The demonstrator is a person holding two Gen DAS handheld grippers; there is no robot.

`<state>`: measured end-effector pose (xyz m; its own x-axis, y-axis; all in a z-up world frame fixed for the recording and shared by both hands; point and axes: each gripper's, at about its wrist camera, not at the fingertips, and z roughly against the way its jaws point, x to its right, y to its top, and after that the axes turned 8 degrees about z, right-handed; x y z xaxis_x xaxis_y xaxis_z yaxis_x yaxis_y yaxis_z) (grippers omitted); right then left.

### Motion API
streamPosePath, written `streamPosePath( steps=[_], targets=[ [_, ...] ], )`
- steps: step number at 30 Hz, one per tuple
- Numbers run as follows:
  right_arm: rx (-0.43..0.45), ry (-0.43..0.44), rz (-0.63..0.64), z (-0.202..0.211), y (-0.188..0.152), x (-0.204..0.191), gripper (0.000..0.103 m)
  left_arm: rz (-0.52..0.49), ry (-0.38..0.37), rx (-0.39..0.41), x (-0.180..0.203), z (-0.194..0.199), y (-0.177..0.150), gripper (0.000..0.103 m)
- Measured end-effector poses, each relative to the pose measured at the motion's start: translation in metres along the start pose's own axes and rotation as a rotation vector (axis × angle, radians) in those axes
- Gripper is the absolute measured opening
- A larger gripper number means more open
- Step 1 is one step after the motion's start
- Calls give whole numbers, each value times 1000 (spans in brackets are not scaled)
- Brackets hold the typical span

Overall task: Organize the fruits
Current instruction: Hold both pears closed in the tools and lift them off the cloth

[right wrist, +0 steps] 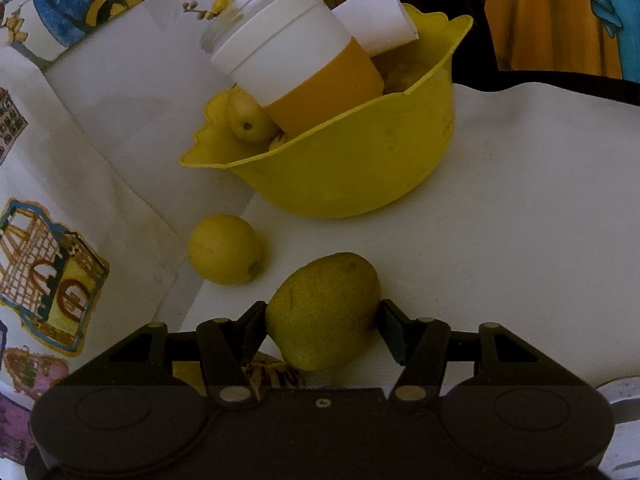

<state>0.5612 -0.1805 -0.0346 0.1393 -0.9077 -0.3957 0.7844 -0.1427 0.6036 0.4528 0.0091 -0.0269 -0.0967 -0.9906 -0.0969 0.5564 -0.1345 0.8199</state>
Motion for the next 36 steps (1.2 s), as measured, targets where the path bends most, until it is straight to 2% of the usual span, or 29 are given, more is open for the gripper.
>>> streamPosePath(
  steps=[13,36],
  targets=[
    [26,51,-40,6,-5,15,61,39,-37,-14,-3,17,-8,55],
    [69,76,-59,9,-17,25,61,58,-42,-18,-4,21,-10,55]
  ],
)
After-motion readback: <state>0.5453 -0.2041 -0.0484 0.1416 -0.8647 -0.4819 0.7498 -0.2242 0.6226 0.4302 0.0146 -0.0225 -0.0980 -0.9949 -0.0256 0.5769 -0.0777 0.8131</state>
